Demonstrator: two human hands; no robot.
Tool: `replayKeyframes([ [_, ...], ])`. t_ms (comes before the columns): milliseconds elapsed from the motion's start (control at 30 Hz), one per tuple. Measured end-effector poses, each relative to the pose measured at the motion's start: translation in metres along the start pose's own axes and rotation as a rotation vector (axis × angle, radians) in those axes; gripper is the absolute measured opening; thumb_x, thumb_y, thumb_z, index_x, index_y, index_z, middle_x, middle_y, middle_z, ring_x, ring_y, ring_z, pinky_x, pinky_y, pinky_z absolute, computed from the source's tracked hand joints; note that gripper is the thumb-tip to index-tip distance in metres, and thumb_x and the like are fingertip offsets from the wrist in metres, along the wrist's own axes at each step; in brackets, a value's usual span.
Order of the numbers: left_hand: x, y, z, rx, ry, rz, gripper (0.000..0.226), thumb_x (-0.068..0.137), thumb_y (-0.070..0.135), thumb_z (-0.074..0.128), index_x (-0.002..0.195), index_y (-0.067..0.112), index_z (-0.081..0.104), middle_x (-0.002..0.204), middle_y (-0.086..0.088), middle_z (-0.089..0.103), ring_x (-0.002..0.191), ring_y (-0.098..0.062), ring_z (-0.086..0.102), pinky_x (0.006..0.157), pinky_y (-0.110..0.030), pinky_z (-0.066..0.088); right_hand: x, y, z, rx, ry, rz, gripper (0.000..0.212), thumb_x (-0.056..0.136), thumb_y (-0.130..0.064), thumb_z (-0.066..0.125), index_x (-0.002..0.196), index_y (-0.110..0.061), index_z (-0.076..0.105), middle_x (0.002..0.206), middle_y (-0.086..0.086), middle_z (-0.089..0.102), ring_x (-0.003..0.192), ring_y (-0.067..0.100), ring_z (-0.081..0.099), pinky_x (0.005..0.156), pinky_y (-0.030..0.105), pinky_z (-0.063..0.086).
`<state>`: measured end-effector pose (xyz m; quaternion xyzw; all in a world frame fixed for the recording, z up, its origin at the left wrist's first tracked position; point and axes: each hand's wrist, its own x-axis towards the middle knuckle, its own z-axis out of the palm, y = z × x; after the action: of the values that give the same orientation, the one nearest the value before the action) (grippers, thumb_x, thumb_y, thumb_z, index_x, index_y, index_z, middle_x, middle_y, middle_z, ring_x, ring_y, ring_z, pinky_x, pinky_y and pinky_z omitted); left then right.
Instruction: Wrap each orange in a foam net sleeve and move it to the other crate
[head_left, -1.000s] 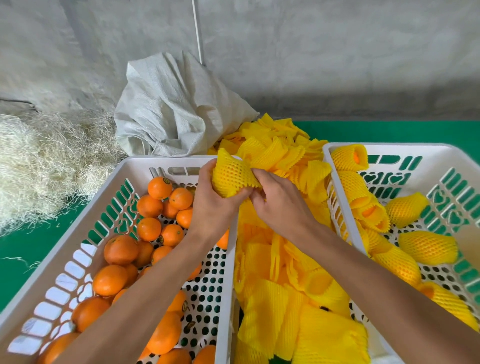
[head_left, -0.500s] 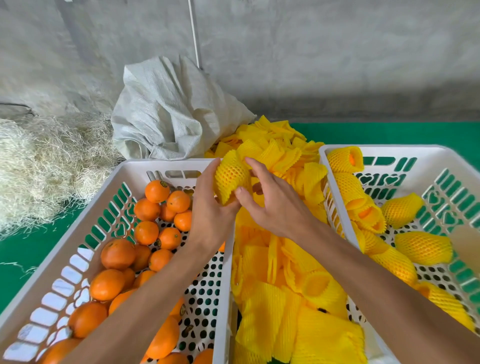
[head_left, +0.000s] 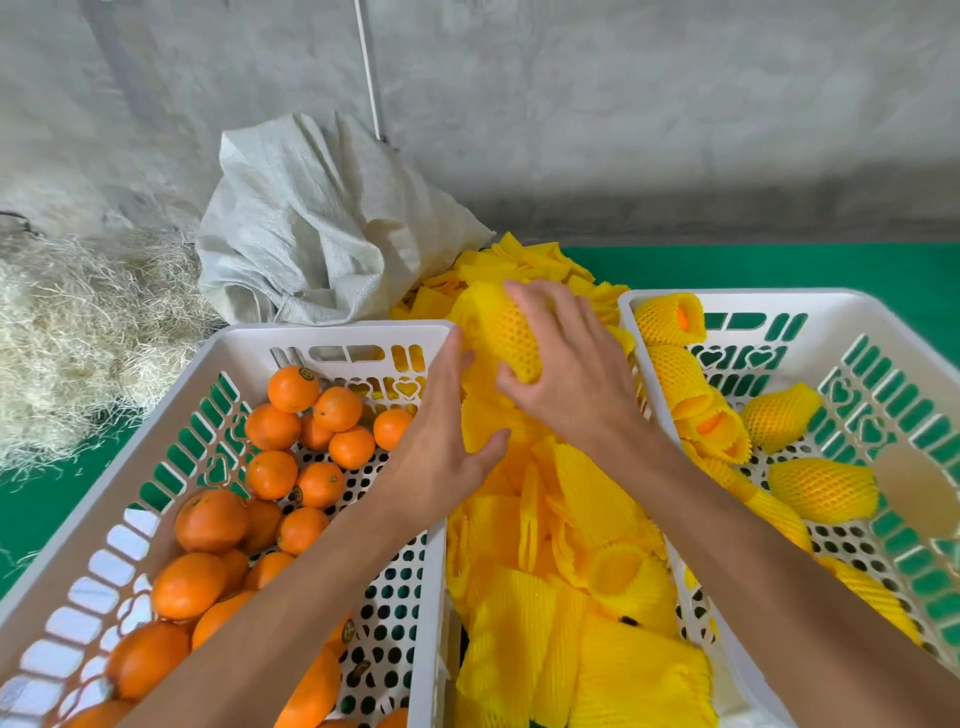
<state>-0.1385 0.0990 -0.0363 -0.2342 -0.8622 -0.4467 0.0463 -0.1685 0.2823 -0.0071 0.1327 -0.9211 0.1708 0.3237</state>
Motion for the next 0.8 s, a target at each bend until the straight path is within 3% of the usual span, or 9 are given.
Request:
replayKeyframes([
  [100, -0.002, -0.002, -0.002, 0.072, -0.06, -0.006, 0.085, 0.099, 0.036, 0.069, 0.165, 0.032, 0.015, 0.165, 0.016, 0.03, 0.139, 0.024, 0.025, 0.104, 0.005, 0.024, 0.009, 0.035, -0.012, -0.294, 0.121, 0.129, 0.075, 0.085, -0.027, 0.066, 0.155, -0.022, 0.037, 0.157, 0.01, 0.039, 0.124, 0.035, 0.046, 0.1, 0.043, 0.046],
  [200, -0.001, -0.005, -0.002, 0.075, -0.092, 0.036, 0.063, 0.101, 0.033, 0.067, 0.157, 0.031, 0.038, 0.162, 0.016, 0.037, 0.143, 0.018, 0.027, 0.109, 0.002, 0.02, 0.011, 0.071, -0.025, -0.402, 0.145, 0.356, 0.074, 0.09, -0.018, 0.067, 0.156, -0.025, 0.033, 0.161, 0.011, 0.03, 0.13, 0.038, 0.041, 0.103, 0.045, 0.042],
  [367, 0.002, -0.009, 0.002, 0.085, -0.108, 0.06, 0.048, 0.102, 0.031, 0.066, 0.147, 0.031, 0.049, 0.159, 0.017, 0.042, 0.146, 0.008, 0.033, 0.108, 0.001, 0.021, -0.002, 0.103, -0.025, -0.379, -0.232, 0.7, 0.072, 0.097, -0.03, 0.064, 0.156, -0.015, 0.025, 0.156, 0.023, 0.033, 0.14, 0.047, 0.034, 0.111, 0.054, 0.035],
  [433, 0.002, -0.009, 0.002, 0.081, -0.103, 0.064, 0.045, 0.102, 0.03, 0.066, 0.144, 0.03, 0.052, 0.158, 0.017, 0.043, 0.145, 0.008, 0.034, 0.108, 0.001, 0.022, -0.003, 0.104, -0.027, -0.363, -0.237, 0.774, 0.07, 0.099, -0.041, 0.058, 0.154, -0.01, 0.028, 0.155, 0.025, 0.034, 0.14, 0.048, 0.035, 0.112, 0.056, 0.035],
  [533, 0.002, -0.009, 0.003, 0.076, -0.081, 0.077, 0.037, 0.102, 0.027, 0.066, 0.138, 0.028, 0.058, 0.155, 0.016, 0.045, 0.144, 0.008, 0.036, 0.107, 0.001, 0.023, 0.004, 0.101, -0.032, -0.378, -0.083, 0.729, 0.064, 0.101, -0.047, 0.051, 0.147, -0.003, 0.044, 0.158, 0.024, 0.034, 0.143, 0.045, 0.033, 0.115, 0.054, 0.03],
  [600, 0.002, -0.008, 0.002, 0.082, -0.077, 0.068, 0.034, 0.102, 0.026, 0.066, 0.136, 0.027, 0.059, 0.155, 0.015, 0.045, 0.144, 0.006, 0.037, 0.107, 0.0, 0.022, 0.009, 0.091, -0.031, -0.36, -0.023, 0.551, 0.054, 0.102, -0.041, 0.051, 0.142, -0.004, 0.052, 0.155, 0.02, 0.04, 0.142, 0.04, 0.036, 0.115, 0.05, 0.029],
  [700, 0.002, -0.009, 0.003, 0.109, -0.093, 0.057, 0.033, 0.103, 0.028, 0.065, 0.135, 0.027, 0.059, 0.157, 0.015, 0.042, 0.146, 0.001, 0.035, 0.108, -0.005, 0.022, 0.005, 0.067, -0.013, -0.318, -0.189, 0.28, 0.039, 0.102, -0.037, 0.053, 0.126, -0.009, 0.066, 0.133, 0.014, 0.061, 0.124, 0.033, 0.054, 0.101, 0.044, 0.045],
  [800, 0.002, -0.009, 0.003, 0.11, -0.096, 0.062, 0.032, 0.103, 0.028, 0.065, 0.134, 0.026, 0.061, 0.156, 0.014, 0.043, 0.146, -0.002, 0.036, 0.108, -0.009, 0.024, -0.01, 0.048, 0.008, -0.265, -0.455, 0.278, 0.034, 0.1, -0.04, 0.057, 0.114, -0.012, 0.07, 0.118, 0.011, 0.069, 0.111, 0.033, 0.063, 0.086, 0.04, 0.051],
])
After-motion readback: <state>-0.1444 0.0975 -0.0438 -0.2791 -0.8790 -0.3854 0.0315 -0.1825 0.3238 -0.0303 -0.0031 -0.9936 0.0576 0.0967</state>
